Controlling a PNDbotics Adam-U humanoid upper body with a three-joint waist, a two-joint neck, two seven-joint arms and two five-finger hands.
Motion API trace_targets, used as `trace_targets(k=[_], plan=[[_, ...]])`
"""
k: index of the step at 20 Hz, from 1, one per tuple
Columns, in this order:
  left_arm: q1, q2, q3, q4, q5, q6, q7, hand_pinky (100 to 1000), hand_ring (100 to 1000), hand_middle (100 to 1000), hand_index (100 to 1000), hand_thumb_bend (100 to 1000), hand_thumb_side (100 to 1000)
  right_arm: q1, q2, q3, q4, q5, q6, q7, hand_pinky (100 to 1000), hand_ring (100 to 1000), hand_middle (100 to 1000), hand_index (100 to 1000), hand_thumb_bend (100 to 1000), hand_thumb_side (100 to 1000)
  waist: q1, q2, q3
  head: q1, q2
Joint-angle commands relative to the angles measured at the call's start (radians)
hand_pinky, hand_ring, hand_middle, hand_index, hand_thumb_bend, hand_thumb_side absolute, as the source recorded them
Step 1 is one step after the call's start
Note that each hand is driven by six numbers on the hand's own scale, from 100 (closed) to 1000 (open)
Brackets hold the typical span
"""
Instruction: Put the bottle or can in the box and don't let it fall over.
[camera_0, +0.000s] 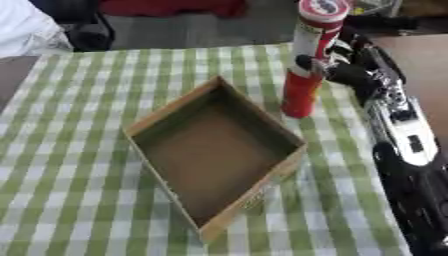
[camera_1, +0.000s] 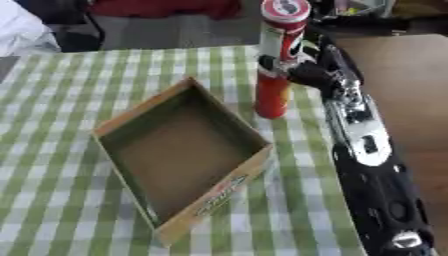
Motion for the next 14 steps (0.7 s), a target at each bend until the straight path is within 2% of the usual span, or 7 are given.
trace_targets(k=[1,14], plan=[[-0.012,0.010,0.002,-0.016,0.003,0.000,-0.004,835,925,750,774,499,727,-0.032,-0.002,-0.005,0.010,0.009,0.004,-0.005,1000,1000,1000,974,744,152,0.001,-0.010,0.003,-0.003,-0.014],[-0.014,0.007,0.001,-0.017,0.004,0.000,-0.006,835,926,751,774,493,730,-0.104,0.032,-0.024,0.119,0.041,-0.002,-0.042,1000,1000,1000,972,741,149,0.003,-0.008,0.008,-0.015,-0.017]])
